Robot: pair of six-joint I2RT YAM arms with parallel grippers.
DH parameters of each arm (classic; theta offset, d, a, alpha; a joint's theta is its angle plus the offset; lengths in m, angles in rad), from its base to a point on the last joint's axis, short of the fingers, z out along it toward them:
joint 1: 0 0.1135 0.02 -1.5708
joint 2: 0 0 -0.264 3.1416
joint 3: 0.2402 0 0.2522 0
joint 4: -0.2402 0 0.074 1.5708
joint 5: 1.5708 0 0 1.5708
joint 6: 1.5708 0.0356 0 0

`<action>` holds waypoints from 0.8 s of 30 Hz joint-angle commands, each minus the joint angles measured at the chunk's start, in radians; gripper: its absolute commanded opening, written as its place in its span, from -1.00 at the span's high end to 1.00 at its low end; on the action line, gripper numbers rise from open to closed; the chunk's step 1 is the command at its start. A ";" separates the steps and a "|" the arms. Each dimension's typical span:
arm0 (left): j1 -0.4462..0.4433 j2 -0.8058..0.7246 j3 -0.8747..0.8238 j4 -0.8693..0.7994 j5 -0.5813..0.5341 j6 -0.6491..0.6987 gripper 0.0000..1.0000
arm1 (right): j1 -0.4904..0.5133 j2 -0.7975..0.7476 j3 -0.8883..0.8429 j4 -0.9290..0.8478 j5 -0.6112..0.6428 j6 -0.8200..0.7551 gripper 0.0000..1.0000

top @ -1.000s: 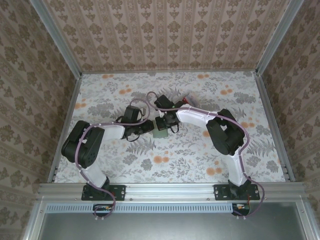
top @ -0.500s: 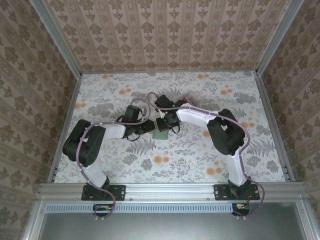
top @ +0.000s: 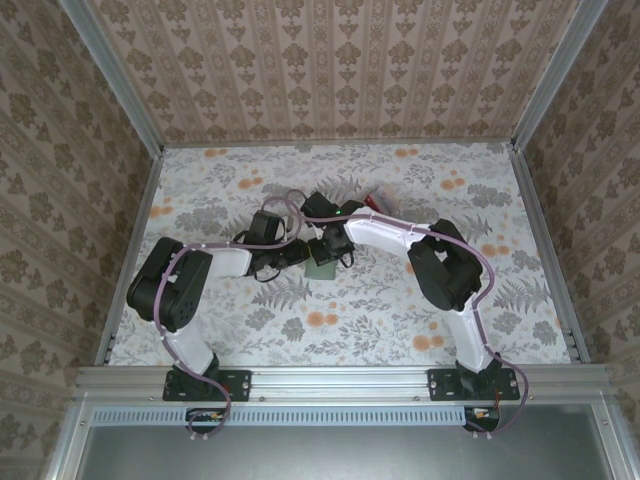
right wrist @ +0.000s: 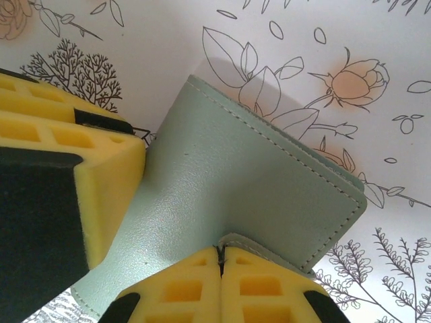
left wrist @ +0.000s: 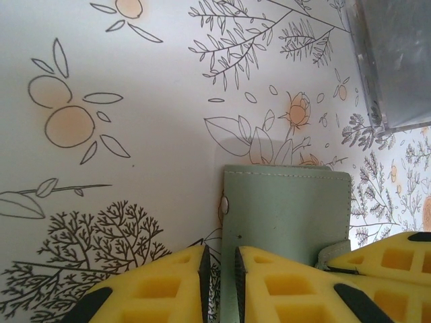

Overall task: Put the credit cards into the card holder
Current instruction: Close the button on the card holder.

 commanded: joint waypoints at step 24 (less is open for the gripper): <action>-0.016 -0.141 -0.073 -0.108 0.027 0.006 0.59 | -0.081 -0.186 -0.202 0.085 -0.206 -0.026 0.96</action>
